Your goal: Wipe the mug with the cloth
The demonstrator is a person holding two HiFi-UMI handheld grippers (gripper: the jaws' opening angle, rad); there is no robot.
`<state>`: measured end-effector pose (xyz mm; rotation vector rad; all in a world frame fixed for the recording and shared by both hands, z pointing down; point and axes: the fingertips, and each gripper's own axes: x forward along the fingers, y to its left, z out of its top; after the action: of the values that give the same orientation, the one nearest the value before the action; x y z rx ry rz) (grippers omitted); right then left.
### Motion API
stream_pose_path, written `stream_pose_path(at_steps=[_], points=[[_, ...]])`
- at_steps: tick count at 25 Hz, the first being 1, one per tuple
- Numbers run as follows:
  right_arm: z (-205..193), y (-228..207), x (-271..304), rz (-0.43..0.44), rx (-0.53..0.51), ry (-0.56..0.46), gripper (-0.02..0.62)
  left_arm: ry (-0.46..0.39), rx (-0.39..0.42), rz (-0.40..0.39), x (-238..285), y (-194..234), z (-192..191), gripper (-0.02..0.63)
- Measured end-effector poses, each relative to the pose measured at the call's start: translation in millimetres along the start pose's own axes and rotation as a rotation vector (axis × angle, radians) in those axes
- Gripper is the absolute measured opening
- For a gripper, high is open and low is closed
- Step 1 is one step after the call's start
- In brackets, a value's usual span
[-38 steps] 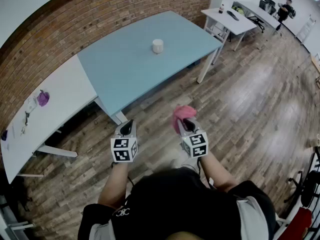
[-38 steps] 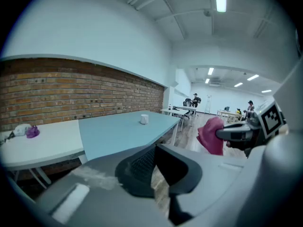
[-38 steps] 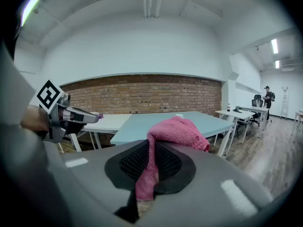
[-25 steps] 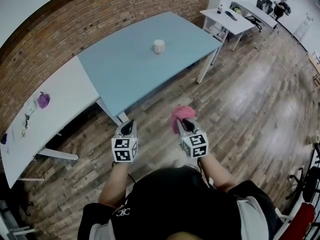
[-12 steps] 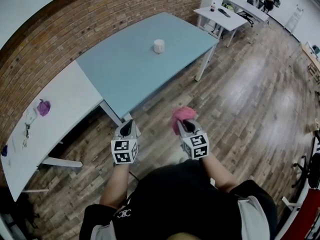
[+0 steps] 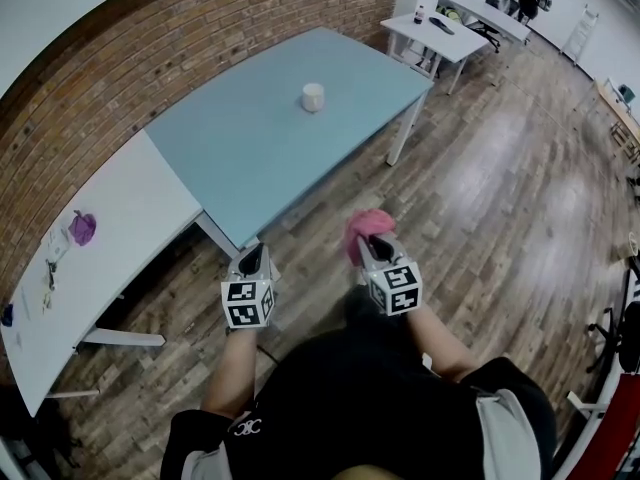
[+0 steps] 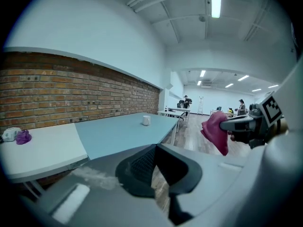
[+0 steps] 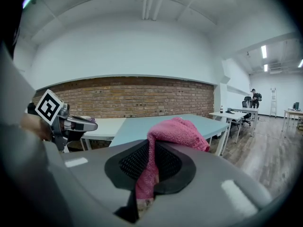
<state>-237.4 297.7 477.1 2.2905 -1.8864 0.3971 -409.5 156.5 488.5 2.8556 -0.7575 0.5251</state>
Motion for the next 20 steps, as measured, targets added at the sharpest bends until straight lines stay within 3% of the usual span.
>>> stream_pose_path(at_steps=[11,20], points=[[44,-87,80,0.004,0.014,-0.048,0.035,0.021,-0.005,0.012,107,8,37,0.005],[57,-162,147,0.080,-0.001,0.015,0.035,0.054,-0.012,0.059,200,1,75,0.006]])
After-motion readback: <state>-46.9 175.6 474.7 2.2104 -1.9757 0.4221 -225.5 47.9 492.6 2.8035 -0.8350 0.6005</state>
